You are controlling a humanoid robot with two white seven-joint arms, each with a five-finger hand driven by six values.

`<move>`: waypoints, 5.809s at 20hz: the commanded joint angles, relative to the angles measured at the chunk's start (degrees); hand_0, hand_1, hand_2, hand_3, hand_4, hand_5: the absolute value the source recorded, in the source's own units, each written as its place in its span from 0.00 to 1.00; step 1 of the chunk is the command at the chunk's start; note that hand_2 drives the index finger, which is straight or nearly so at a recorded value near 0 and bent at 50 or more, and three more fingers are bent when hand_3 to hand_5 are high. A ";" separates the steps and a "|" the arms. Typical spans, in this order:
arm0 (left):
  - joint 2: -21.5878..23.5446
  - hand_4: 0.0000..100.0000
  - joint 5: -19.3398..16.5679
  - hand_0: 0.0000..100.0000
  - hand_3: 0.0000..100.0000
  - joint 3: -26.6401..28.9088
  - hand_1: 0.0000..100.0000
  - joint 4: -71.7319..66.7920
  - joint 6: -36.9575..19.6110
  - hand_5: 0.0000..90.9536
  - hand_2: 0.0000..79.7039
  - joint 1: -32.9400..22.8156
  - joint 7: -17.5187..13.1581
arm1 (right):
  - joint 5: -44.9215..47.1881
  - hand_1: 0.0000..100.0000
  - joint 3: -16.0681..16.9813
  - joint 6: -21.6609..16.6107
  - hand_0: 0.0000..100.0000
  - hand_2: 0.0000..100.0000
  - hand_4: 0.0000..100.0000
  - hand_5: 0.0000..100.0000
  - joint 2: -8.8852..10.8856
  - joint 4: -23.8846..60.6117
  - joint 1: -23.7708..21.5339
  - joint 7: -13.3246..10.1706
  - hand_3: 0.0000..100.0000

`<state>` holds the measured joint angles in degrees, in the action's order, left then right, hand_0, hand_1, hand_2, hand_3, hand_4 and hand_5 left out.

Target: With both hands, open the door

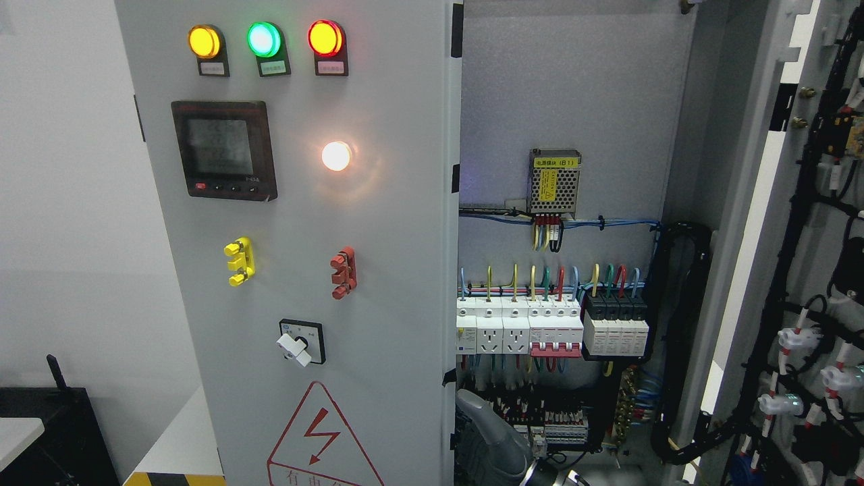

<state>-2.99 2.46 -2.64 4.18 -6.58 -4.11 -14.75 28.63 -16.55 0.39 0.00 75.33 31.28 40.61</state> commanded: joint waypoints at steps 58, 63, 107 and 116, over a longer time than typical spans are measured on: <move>0.00 0.00 0.00 0.00 0.00 0.00 0.00 -0.05 -0.01 0.00 0.00 -0.02 -0.01 | 8.46 0.00 -12.72 0.05 0.38 0.00 0.00 0.00 2.90 9.39 -1.31 3.87 0.00; 0.00 0.00 0.00 0.00 0.00 0.00 0.00 -0.05 -0.01 0.00 0.00 -0.02 -0.01 | 10.57 0.00 -13.69 0.05 0.38 0.00 0.00 0.00 2.90 11.32 -1.57 3.87 0.00; 0.00 0.00 0.00 0.00 0.00 0.00 0.00 0.04 -0.01 0.00 0.00 0.07 -0.01 | 10.31 0.00 -23.18 0.66 0.38 0.00 0.00 0.00 2.11 15.20 -1.58 2.29 0.00; 0.00 0.00 0.00 0.00 0.00 0.00 0.00 0.04 -0.01 0.00 0.00 -0.02 -0.01 | 9.95 0.00 -25.29 0.66 0.38 0.00 0.00 0.00 1.84 14.93 -1.05 1.67 0.00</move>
<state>-2.99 2.47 -2.64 4.19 -6.58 -4.12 -14.75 38.76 -39.32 1.02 1.90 90.39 30.00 42.36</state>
